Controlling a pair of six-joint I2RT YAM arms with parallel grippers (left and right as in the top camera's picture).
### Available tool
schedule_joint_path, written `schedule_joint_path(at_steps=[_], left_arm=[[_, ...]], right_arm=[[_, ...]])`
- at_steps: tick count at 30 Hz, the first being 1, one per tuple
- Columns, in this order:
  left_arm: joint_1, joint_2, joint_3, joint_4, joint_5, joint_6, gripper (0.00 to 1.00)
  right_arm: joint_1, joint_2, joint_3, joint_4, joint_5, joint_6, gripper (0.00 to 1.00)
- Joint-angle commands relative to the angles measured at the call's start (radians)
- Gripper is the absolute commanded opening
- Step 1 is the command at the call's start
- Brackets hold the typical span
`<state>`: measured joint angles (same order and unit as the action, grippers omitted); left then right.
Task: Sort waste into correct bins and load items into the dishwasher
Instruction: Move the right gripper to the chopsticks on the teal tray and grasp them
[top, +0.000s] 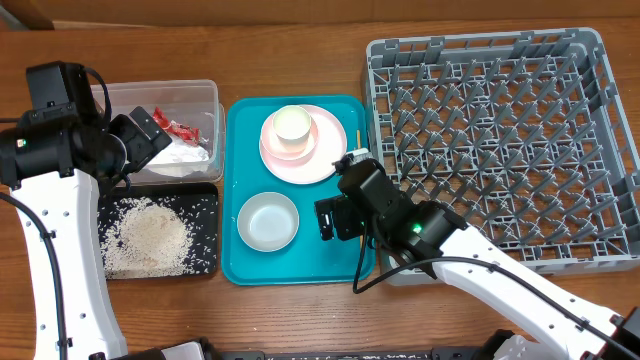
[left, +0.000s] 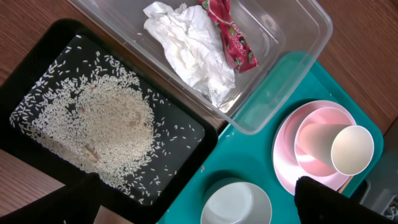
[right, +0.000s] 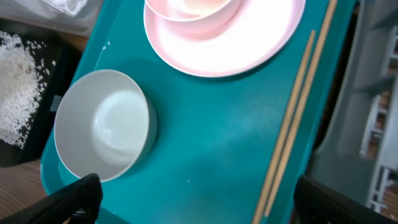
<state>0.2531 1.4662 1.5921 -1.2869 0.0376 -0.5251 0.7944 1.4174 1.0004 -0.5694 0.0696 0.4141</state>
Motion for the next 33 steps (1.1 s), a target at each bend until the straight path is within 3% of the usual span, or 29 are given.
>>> schedule_joint_path(at_steps=[1,3,5,6,10,16,33], left_arm=[[0.002,0.005,-0.003,0.001,0.004,-0.003,1.0],[0.002,0.005,-0.003,0.001,0.004,-0.003,1.0],[0.002,0.005,-0.003,0.001,0.004,-0.003,1.0],[0.002,0.005,-0.003,0.001,0.004,-0.003,1.0],[0.002,0.005,-0.003,0.001,0.004,-0.003,1.0],[0.002,0.005,-0.003,0.001,0.004,-0.003,1.0],[0.002,0.005,-0.003,0.001,0.004,-0.003,1.0]], right_arm=[[0.004,-0.002,0.021,0.029,0.011,0.005,1.0],[0.003,-0.001,0.021,0.066,0.011,0.005,0.81],[0.003,-0.001,0.021,0.096,0.011,0.007,0.46],[0.005,-0.001,0.021,0.102,0.011,0.015,0.36],[0.009,0.005,0.021,0.111,0.042,0.032,0.22],[0.016,0.087,0.021,0.122,0.174,0.032,0.16],[0.018,0.335,0.021,0.154,0.275,0.032,0.17]])
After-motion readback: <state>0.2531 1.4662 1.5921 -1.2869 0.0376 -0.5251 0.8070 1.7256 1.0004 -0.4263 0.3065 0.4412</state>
